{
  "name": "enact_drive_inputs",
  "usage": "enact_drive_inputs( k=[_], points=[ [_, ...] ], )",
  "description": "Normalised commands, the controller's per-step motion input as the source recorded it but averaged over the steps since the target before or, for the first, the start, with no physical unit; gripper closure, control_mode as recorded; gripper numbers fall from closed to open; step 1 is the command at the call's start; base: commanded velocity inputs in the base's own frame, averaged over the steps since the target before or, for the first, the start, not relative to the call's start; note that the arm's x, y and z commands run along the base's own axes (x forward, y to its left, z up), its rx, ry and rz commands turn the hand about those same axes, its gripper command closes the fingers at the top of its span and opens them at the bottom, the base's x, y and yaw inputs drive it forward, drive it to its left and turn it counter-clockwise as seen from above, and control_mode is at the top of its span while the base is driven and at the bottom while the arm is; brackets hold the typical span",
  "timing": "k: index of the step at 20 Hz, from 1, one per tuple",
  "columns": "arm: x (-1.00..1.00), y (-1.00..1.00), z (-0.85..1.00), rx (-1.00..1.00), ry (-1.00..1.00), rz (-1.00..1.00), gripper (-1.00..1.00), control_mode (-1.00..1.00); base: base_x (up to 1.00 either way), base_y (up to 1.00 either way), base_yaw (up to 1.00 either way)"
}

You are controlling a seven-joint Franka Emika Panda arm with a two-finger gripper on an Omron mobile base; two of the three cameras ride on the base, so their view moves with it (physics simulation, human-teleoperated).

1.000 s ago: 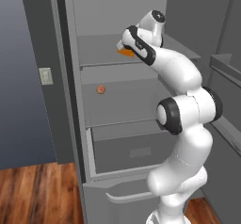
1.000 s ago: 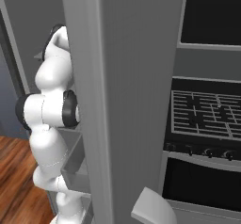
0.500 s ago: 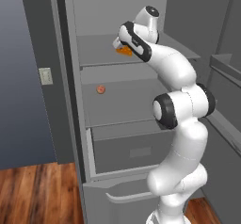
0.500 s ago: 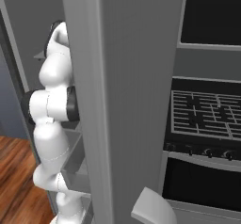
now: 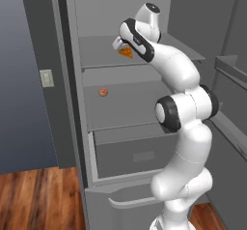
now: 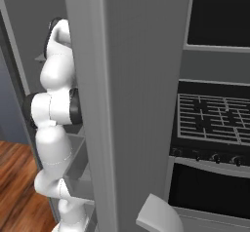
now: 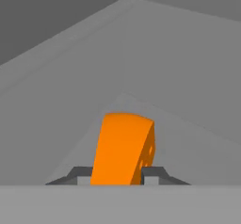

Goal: Pick the cheese from the fridge and the cheese grater from the cabinet and place them next to the salad bowl.

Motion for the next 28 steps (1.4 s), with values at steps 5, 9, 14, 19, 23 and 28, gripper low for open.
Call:
enact_drive_inputs(
  k=[5, 9, 14, 19, 23, 28],
  points=[
    [-0.38, 0.02, 0.00, 0.00, -0.02, 0.05, 1.00, -1.00, 0.00, 0.00, 0.00],
    [-0.79, 0.07, 0.00, -0.06, -0.23, 0.00, 1.00, -1.00, 0.00, 0.00, 0.00],
    [-0.45, 0.00, 0.20, 0.01, -0.02, 0.00, 1.00, -1.00, 0.00, 0.00, 0.00],
    [-0.63, 0.03, 0.36, 0.07, 0.02, 0.00, 1.00, -1.00, 0.00, 0.00, 0.00],
    [-0.93, 0.00, 0.27, 0.04, 0.00, 0.00, 1.00, -1.00, 0.00, 0.00, 0.00],
    [-1.00, 0.00, 0.03, 0.04, 0.00, 0.00, 1.00, -1.00, 0.00, 0.00, 0.00]
  ],
)
